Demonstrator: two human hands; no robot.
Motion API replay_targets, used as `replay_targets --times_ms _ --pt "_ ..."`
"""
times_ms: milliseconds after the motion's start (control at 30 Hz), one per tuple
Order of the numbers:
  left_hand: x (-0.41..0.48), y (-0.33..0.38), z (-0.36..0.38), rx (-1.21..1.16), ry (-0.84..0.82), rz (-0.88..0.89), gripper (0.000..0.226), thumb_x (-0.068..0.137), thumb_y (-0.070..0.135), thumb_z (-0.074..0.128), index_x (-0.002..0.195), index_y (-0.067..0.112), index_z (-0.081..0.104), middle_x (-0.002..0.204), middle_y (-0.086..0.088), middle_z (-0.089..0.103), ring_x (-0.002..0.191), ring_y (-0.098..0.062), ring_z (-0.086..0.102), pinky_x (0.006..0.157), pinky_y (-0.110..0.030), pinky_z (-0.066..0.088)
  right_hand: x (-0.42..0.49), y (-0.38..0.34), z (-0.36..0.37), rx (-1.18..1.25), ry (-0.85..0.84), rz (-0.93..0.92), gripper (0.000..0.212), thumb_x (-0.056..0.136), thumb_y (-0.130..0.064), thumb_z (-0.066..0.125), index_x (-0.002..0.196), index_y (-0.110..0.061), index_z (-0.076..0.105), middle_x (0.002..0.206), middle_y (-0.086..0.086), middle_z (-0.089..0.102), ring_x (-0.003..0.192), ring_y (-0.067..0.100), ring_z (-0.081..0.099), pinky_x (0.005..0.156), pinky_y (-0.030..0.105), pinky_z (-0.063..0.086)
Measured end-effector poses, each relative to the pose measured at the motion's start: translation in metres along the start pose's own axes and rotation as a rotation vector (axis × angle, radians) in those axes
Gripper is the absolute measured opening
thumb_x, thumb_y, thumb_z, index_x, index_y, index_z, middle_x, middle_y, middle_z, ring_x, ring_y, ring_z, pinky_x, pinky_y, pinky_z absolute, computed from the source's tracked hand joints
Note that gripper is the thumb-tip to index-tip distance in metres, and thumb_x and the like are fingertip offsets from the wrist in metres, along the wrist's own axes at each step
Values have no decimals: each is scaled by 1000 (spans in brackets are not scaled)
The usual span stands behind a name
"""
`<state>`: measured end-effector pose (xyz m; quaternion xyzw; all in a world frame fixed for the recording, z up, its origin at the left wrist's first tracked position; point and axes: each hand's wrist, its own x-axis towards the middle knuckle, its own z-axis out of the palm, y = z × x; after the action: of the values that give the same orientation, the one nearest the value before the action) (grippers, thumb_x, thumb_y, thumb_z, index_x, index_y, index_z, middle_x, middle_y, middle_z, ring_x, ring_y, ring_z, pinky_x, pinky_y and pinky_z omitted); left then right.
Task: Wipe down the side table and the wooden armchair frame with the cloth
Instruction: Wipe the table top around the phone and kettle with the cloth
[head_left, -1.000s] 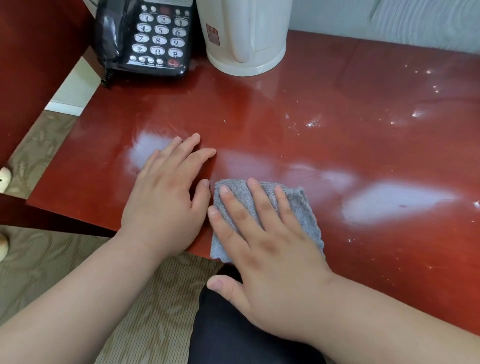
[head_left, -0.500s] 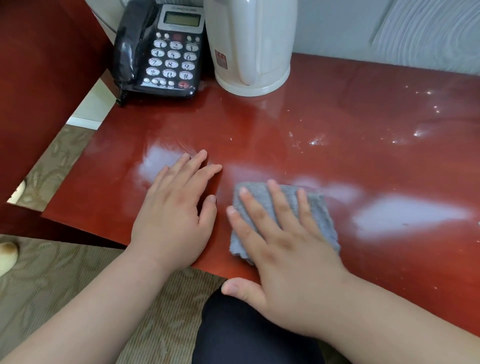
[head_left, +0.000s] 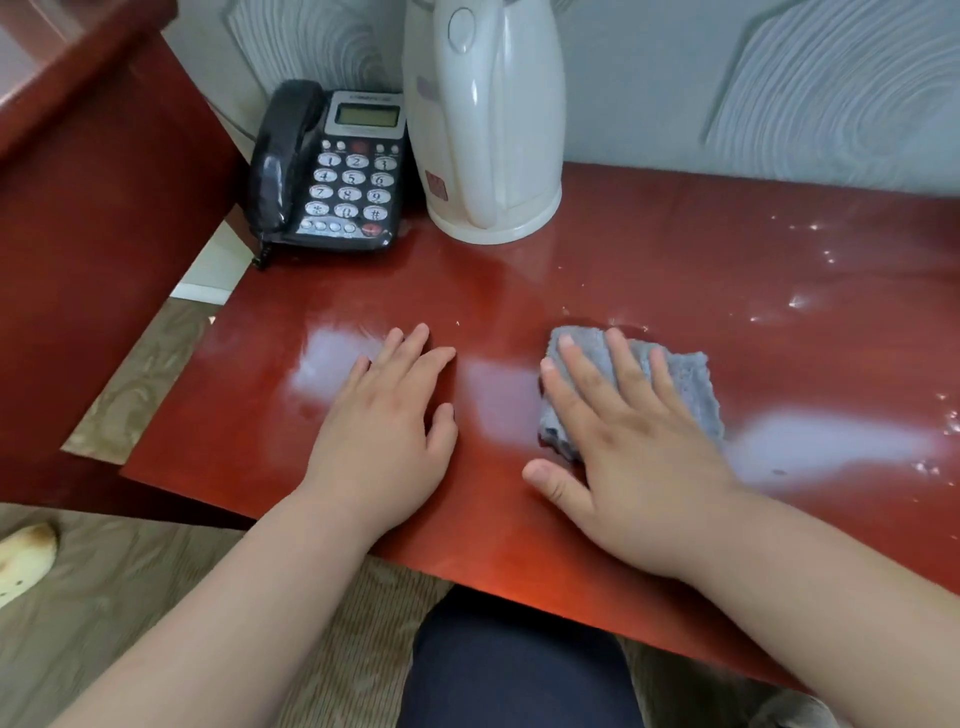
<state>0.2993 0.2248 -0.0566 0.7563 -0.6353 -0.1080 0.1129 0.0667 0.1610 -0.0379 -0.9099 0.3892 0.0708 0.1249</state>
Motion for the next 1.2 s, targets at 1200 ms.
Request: replay_targets --times_ms 1200 --pt "88 37 17 13 127 162 62 81 27 51 139 8 61 144 -11 56 135 -30 50 117 -42 38 95 48 -19 100 120 82 101 79 -80 -17 162 -25 0 169 -8 -9 153 22 -20 124 45 -12"
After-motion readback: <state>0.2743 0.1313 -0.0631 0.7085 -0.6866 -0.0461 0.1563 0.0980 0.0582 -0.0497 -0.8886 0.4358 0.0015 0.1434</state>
